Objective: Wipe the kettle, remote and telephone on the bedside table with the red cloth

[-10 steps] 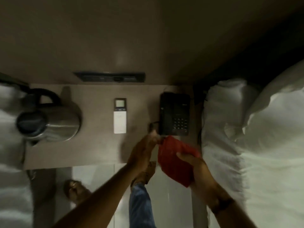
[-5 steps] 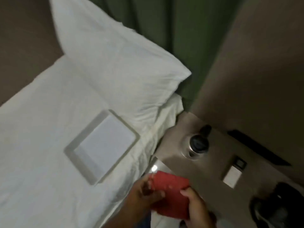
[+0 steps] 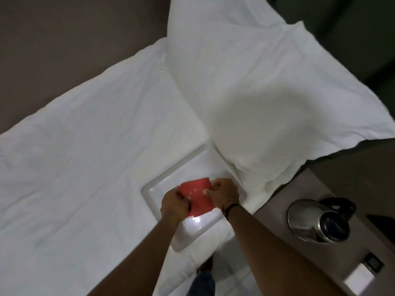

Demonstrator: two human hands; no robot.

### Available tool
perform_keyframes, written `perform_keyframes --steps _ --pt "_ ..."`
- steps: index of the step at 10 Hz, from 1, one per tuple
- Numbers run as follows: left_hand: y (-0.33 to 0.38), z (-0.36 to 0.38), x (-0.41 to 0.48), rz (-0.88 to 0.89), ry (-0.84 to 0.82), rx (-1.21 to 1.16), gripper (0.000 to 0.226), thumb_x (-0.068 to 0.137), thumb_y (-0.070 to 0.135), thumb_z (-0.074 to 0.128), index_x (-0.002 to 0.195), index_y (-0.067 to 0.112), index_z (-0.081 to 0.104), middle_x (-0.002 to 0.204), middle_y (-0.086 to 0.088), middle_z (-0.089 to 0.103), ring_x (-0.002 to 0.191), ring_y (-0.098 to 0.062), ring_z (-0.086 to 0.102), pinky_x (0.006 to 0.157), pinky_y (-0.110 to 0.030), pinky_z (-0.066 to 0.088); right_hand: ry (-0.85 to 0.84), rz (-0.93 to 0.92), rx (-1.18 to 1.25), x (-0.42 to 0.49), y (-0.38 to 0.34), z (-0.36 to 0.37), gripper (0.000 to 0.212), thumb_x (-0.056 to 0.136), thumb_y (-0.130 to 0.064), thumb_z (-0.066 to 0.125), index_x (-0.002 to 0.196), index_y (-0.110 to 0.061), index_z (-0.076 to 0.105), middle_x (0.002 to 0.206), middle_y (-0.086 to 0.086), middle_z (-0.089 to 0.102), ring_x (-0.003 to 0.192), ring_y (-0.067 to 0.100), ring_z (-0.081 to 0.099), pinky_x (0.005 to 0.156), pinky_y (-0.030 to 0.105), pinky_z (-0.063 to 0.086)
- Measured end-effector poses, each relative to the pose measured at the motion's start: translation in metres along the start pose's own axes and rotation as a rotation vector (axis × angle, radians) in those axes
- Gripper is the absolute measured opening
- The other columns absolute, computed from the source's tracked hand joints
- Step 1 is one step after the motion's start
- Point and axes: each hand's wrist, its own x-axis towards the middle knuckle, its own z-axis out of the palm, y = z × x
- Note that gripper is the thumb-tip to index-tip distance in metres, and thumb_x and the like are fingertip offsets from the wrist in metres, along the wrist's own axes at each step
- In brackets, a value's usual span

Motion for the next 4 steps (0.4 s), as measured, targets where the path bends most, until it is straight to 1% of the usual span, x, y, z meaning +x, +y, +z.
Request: perform_keyframes --steps 1,2,3,4 --pt "-0.014 0.008 0.014 -0.007 0.046 0.077 0.029 0.092 0.023 0.074 0.121 0.024 0.071 0.111 -0.001 0.079 0.107 -0.029 0.073 0.085 -0.030 0.047 0.079 0.012 -0.081 0.010 0.002 0.024 0.025 0.074 -0.028 0.093 0.096 -0.020 0.082 0.099 0.004 0.084 0.097 0.027 0.078 0.085 0.034 0.059" --pt "-0.019 0.020 0.019 0.041 0.160 0.103 0.036 0.090 0.028 0.077 0.121 0.032 0.060 0.116 0.004 0.071 0.102 -0.025 0.071 0.083 -0.034 0.051 0.211 0.022 -0.169 0.014 0.002 0.023 0.041 0.064 -0.044 0.097 0.085 -0.020 0.071 0.089 -0.002 0.077 0.086 0.025 0.075 0.071 0.034 0.054" --pt "0.018 0.028 -0.003 0.188 0.221 0.114 0.056 0.086 0.022 0.082 0.130 0.033 0.050 0.127 -0.002 0.062 0.110 -0.028 0.066 0.089 -0.047 0.061 0.297 0.042 -0.092 -0.003 0.000 -0.029 0.059 0.062 -0.057 0.095 0.093 -0.018 0.063 0.085 -0.005 0.068 0.080 0.022 0.067 0.069 0.031 0.045" --pt "0.034 0.031 -0.026 0.279 0.305 0.177 0.074 0.083 0.020 0.085 0.143 0.033 0.043 0.138 -0.008 0.059 0.121 -0.033 0.062 0.096 -0.049 0.059 0.357 0.006 0.113 -0.039 -0.001 -0.055 0.053 0.070 -0.061 0.089 0.087 -0.020 0.060 0.075 -0.011 0.062 0.069 0.012 0.059 0.060 0.024 0.040"
